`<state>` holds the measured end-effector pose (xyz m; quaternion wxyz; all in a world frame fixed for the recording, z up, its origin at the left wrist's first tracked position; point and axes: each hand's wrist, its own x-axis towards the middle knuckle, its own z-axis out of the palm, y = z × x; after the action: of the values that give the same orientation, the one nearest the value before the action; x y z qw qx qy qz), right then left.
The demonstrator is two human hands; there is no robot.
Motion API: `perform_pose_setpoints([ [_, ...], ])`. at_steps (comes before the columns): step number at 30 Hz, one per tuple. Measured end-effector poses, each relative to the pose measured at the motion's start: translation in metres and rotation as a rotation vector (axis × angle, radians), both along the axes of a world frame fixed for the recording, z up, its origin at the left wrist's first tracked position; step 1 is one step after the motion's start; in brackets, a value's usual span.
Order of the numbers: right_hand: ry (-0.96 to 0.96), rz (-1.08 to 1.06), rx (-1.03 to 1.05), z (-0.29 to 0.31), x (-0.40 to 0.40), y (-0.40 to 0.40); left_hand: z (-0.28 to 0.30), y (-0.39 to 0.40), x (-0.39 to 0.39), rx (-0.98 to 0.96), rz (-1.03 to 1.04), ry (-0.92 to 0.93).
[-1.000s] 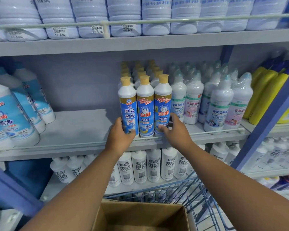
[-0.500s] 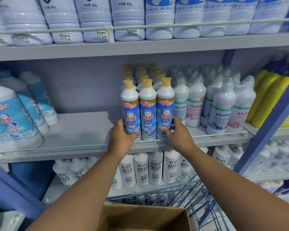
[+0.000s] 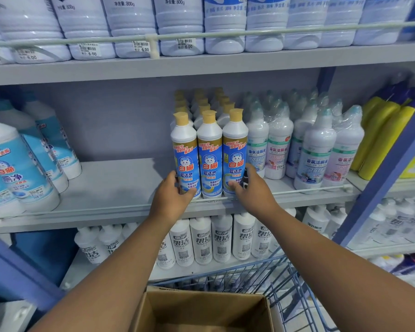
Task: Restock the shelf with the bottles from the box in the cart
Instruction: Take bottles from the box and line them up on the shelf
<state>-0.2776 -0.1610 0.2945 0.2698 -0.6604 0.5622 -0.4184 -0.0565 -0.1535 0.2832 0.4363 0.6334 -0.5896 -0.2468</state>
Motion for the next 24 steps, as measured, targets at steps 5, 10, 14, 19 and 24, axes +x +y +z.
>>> perform_pose_setpoints([
  [5,0.153,-0.017,-0.108,-0.011,-0.004,0.018,-0.009,0.028,0.005,-0.023,0.053,-0.296],
  [10,0.576,-0.077,-0.06,-0.035,-0.009,0.052,-0.032,0.072,0.013,-0.042,0.089,-0.661],
  [14,0.729,-0.024,-0.053,-0.058,-0.01,0.088,-0.059,0.121,0.013,-0.011,0.045,-0.821],
  [19,0.804,0.101,0.043,-0.094,-0.007,0.131,-0.099,0.169,0.016,0.129,0.019,-0.758],
  [24,0.863,0.186,0.165,-0.133,0.001,0.162,-0.134,0.197,0.021,0.228,-0.012,-0.783],
])
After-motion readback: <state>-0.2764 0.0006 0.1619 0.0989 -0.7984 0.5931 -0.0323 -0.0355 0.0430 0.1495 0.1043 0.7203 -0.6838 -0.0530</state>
